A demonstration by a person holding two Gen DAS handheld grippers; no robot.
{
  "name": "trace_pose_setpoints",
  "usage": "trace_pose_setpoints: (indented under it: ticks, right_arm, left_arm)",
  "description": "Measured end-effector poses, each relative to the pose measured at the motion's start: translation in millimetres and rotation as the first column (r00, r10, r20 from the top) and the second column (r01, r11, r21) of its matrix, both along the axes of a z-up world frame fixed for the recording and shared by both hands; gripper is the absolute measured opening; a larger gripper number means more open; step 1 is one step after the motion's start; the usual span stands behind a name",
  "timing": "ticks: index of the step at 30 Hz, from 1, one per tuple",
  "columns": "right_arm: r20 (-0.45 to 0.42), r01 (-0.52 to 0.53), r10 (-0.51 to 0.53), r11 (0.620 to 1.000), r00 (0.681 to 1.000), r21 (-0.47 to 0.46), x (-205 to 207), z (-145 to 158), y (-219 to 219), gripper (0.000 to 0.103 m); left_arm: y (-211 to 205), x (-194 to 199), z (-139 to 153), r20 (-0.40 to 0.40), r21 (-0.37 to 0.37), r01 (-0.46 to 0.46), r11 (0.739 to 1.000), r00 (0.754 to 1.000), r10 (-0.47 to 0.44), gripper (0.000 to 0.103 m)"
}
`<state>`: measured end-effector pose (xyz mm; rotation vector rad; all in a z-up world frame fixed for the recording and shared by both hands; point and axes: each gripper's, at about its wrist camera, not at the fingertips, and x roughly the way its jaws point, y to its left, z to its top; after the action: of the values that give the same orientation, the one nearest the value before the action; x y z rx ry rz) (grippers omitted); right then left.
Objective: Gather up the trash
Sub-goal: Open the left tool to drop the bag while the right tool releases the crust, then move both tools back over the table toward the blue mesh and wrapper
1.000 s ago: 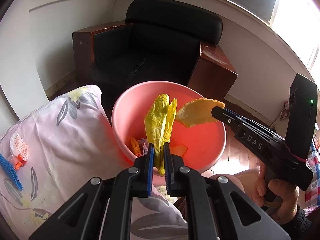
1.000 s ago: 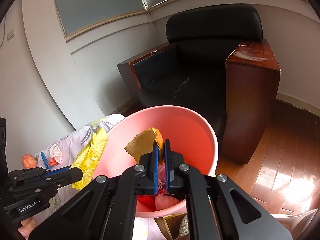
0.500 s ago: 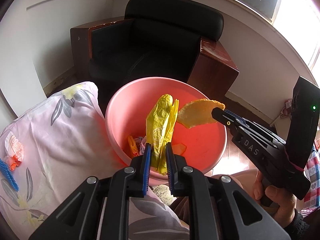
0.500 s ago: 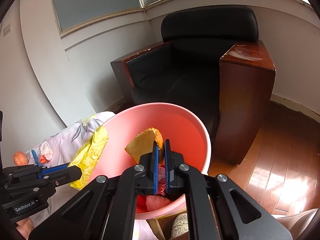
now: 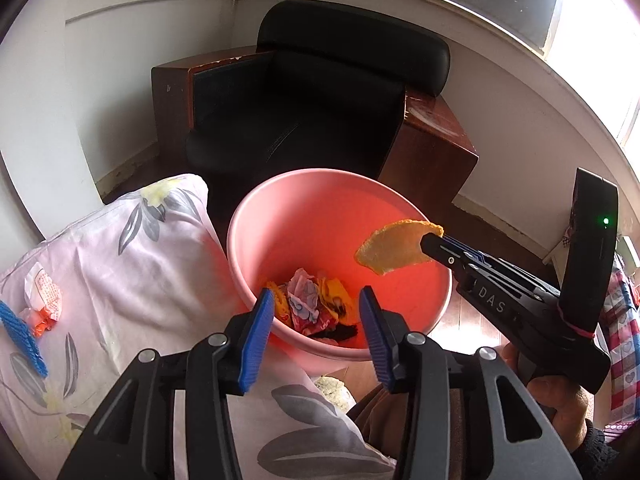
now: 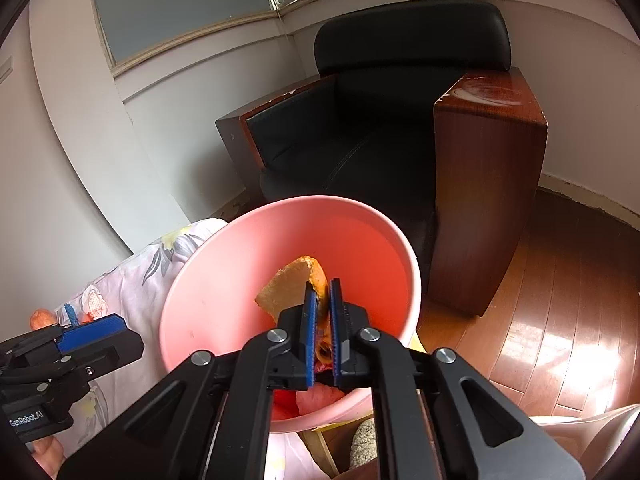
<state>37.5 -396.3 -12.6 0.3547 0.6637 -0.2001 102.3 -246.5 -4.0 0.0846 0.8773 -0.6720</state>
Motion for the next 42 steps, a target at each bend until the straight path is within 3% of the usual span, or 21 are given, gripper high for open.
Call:
trace_pose_setpoints:
  ticks: [3, 14, 26, 35, 42]
  right_arm:
    - [0.014, -0.007, 0.007, 1.0, 1.0, 0.0, -2.9, 2.5, 2.3, 0.024]
    - [0.026, -0.022, 0.022, 1.0, 0.999, -0.018, -9.1, 12.6, 11.9, 0.025]
    - [0.035, -0.086, 0.088, 0.996, 0.996, -0.033, -16.3, 23.0, 38.0, 0.025]
    - [0.038, -0.166, 0.166, 0.986, 0.985, 0.005, -19.2, 21.7, 67.9, 0.025]
    - [0.03, -0.245, 0.244, 0.969, 0.969, 0.019, -18.0, 15.2, 94.3, 0.025]
  left_arm:
    - [5.5, -2.5, 1.8, -0.002, -0.005, -0.006, 1.0, 1.0, 0.006, 0.045]
    - [31.6, -14.4, 9.1, 0.011, -0.023, -0.042, 0.999, 0.999, 0.042, 0.05]
    - [81.8, -21.8, 9.2, -0.003, -0.04, -0.143, 0.989, 0.99, 0.143, 0.051]
    - [129.5, -22.4, 0.9, -0.026, -0.038, -0.249, 0.968, 0.968, 0.248, 0.051]
    - [170.5, -19.3, -6.9, -0.045, -0.029, -0.357, 0.934, 0.934, 0.355, 0.051]
